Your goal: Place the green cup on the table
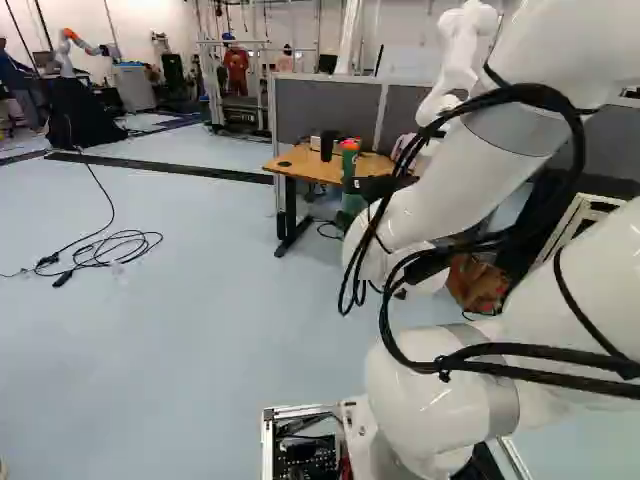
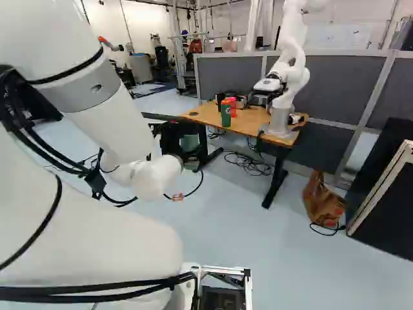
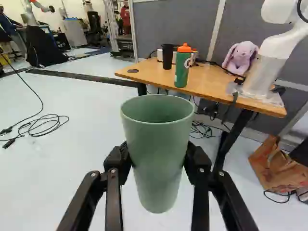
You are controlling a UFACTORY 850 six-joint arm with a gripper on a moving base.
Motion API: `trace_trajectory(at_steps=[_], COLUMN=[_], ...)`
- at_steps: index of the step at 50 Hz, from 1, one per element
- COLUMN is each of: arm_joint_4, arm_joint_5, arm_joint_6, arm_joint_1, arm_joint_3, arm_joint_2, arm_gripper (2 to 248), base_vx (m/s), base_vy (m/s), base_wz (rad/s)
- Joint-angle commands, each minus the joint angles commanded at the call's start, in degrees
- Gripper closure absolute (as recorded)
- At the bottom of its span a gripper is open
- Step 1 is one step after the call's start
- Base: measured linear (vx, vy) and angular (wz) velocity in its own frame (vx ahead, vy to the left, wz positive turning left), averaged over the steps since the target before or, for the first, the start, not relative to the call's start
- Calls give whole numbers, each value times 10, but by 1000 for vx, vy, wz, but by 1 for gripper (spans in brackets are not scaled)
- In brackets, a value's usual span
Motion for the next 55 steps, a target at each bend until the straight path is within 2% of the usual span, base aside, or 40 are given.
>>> trace_trajectory(at_steps=[19,28,55], arm_joint_4=[0,0,0], arm_joint_5=[0,0,0], arm_joint_6=[0,0,0], arm_joint_1=[0,0,0], arm_joint_3=[0,0,0], arm_joint_2=[0,0,0], arm_gripper=[123,123,123], base_vx=[0,56,215], base_vy=[0,-22,82], base_wz=[0,-160,-44])
